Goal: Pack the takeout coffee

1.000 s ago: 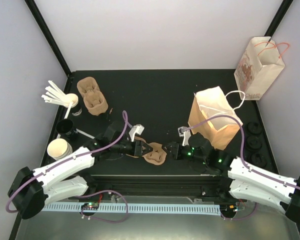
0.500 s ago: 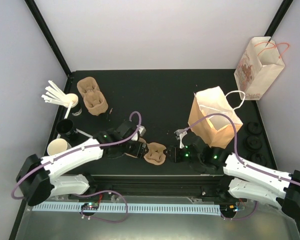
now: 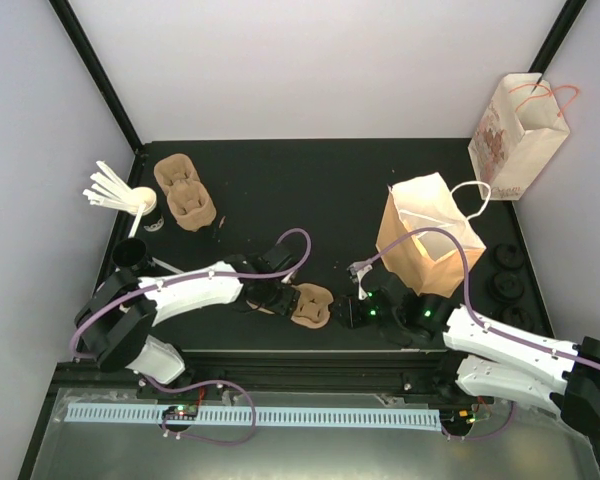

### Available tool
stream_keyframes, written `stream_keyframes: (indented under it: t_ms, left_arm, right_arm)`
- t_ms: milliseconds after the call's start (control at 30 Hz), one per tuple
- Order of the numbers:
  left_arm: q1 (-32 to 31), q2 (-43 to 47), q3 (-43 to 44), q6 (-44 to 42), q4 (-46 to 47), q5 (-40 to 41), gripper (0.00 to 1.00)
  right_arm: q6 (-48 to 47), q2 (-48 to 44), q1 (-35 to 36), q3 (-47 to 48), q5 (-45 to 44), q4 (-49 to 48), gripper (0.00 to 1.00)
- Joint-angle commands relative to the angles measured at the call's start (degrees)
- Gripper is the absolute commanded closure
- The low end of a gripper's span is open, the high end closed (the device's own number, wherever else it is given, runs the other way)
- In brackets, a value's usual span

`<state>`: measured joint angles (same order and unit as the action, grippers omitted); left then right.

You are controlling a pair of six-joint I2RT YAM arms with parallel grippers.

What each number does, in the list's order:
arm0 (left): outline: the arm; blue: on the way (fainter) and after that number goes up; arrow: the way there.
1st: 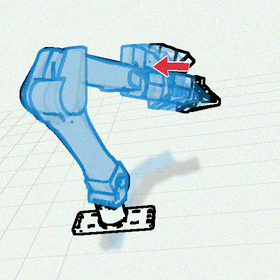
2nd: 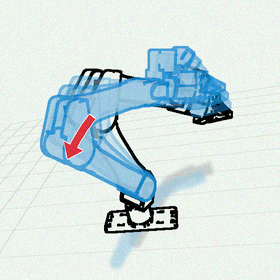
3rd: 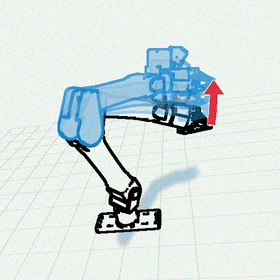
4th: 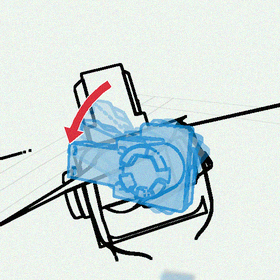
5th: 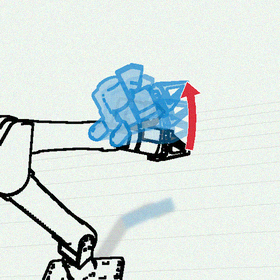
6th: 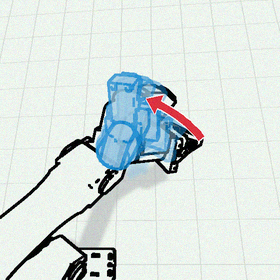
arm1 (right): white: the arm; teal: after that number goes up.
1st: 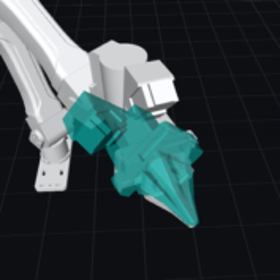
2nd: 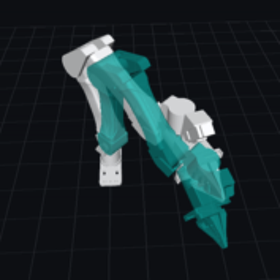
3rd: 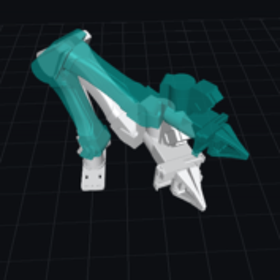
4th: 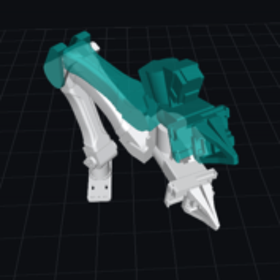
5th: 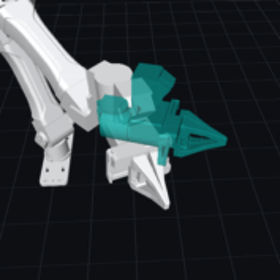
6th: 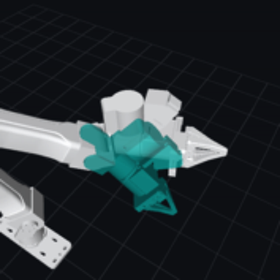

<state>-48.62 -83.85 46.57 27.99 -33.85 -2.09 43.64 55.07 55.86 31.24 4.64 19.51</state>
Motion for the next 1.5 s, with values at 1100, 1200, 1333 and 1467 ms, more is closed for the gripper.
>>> stream_keyframes:
  t_ms: [1100,1200,1333,1467]
  left_arm:
    - [20.0,19.2,-15.2,18.0,35.8,-45.8,0.64]
    - [20.1,19.6,-15.3,17.7,35.4,-45.8,0.64]
    - [20.2,19.9,-15.7,17.5,35.2,-45.7,0.64]
    - [20.2,19.8,-15.9,17.6,35.6,-46.1,0.64]
  right_arm:
    - [3.1,-6.7,0.1,4.6,2.1,-12.7,0.59]
    - [3.6,-5.3,0.1,5.5,2.3,-12.7,0.63]
    - [3.9,-5.2,0.1,5.5,2.6,-13.7,0.65]
    - [4.0,-5.2,0.1,5.4,2.9,-13.8,0.62]
